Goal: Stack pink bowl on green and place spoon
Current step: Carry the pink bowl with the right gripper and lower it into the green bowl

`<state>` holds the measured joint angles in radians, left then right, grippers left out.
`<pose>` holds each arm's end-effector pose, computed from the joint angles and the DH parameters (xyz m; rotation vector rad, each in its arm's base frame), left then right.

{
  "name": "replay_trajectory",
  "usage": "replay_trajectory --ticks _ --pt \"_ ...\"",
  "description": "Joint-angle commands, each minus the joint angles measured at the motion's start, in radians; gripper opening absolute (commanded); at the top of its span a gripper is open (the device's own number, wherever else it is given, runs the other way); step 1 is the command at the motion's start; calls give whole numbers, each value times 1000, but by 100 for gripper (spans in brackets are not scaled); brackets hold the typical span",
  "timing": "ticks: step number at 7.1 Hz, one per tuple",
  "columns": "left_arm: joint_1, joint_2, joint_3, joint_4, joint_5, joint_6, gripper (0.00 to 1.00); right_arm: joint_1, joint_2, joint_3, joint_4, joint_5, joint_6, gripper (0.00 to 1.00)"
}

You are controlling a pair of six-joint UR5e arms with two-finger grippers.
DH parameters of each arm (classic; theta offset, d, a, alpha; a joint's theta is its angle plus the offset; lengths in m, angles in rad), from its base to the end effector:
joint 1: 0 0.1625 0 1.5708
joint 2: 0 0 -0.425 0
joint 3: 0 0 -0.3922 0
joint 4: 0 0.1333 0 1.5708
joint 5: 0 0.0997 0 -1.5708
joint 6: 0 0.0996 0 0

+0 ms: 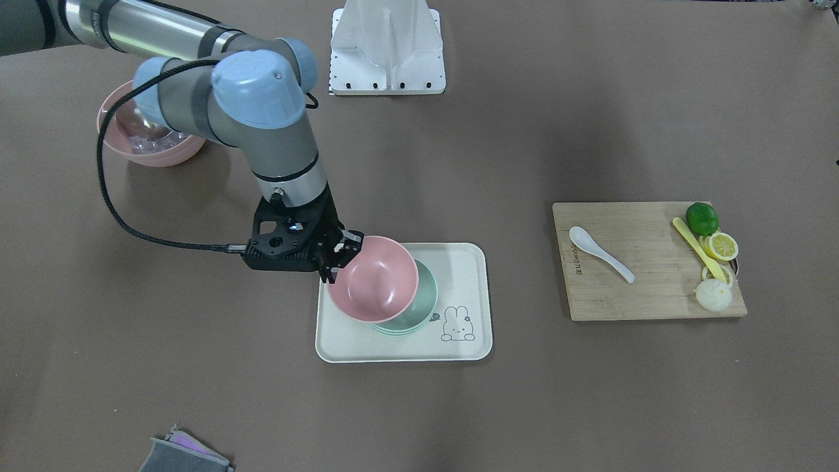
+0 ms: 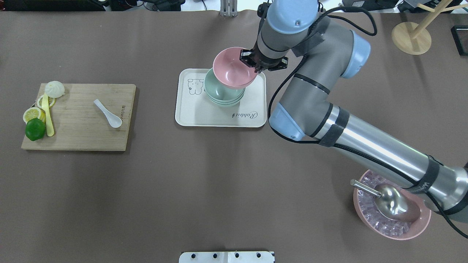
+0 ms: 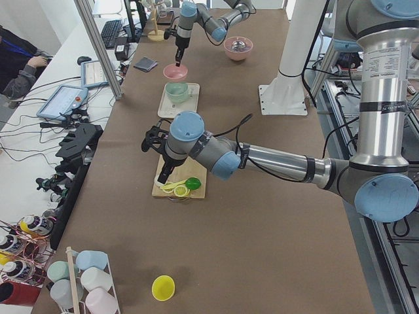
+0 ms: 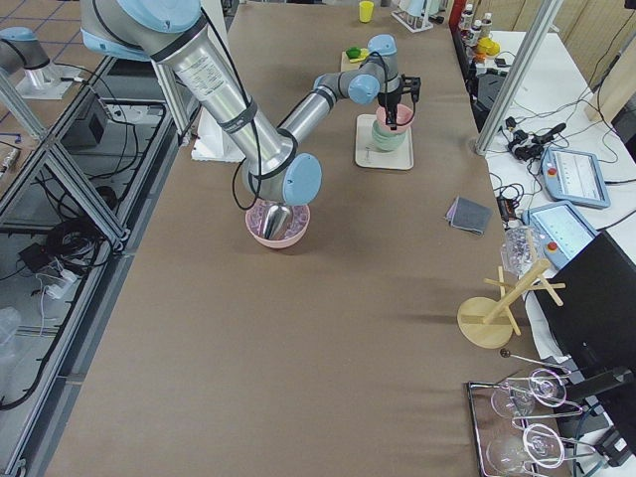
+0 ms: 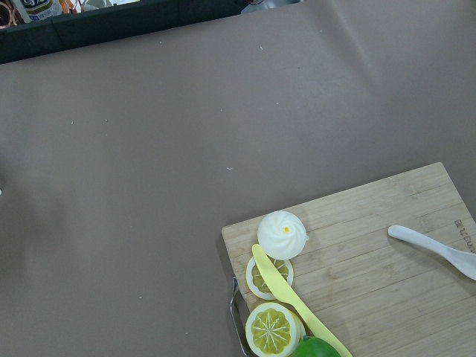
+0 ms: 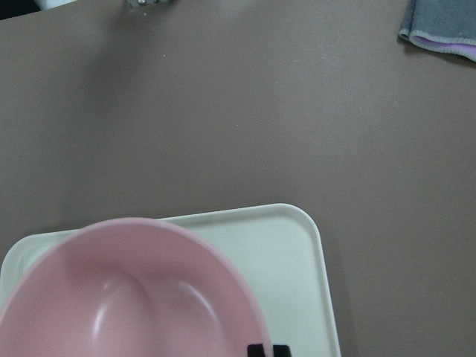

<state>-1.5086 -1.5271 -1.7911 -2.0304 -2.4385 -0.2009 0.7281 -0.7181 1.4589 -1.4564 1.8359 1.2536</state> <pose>-0.0270 -0.4886 0.5108 0.4791 0.9061 0.1495 -0.4866 -0.5774 0.1653 0.2094 -0.8631 0.2703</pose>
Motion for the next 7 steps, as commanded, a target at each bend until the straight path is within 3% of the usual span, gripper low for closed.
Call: replay_trajectory --ticks 1,7 --pt "1 1 -1 1 -1 0 98 -32 51 -68 5 -40 43 0" --pt "1 2 -1 1 -1 0 98 -73 46 -97 7 -87 44 0"
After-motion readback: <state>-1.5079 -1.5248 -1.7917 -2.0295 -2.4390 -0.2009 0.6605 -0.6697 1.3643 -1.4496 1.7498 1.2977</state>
